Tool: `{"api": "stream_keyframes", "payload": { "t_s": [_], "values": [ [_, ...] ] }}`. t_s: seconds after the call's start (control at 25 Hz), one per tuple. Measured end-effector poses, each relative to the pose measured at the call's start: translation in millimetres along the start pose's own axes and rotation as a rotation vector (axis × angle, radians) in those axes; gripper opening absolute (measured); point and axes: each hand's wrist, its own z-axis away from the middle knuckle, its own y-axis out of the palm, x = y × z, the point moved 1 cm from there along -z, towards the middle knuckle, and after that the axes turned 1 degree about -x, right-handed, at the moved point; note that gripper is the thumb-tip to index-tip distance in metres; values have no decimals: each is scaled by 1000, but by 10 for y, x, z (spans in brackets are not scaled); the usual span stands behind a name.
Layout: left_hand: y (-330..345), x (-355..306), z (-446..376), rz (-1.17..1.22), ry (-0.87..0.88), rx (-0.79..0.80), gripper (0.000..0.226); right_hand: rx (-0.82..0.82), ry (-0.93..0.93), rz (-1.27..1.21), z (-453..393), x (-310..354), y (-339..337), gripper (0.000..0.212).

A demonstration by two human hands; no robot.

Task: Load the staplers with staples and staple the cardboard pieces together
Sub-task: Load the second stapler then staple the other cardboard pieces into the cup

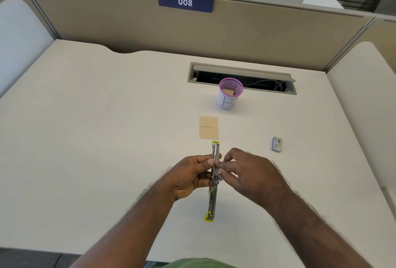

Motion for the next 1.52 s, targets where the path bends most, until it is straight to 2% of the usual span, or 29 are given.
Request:
{"api": "stream_keyframes", "payload": {
  "t_s": [0.24, 0.56, 0.92, 1.28, 1.52],
  "values": [
    [19, -24, 13, 17, 0, 11, 31, -182, 157, -156, -59, -24, -22, 15],
    [23, -5, -7, -30, -14, 32, 32, -36, 201, -62, -177, 29, 25, 16],
    [48, 58, -37, -115, -46, -19, 28, 101, 405, -4, -331, 21, 109, 14],
    [11, 130, -33, -158, -86, -47, 28, 192, 343, -113, -355, -34, 202, 9],
    [-27, 165, -24, -202, -95, -50, 26, 189, 255, -185, -301, -85, 309, 18]
  ]
}}
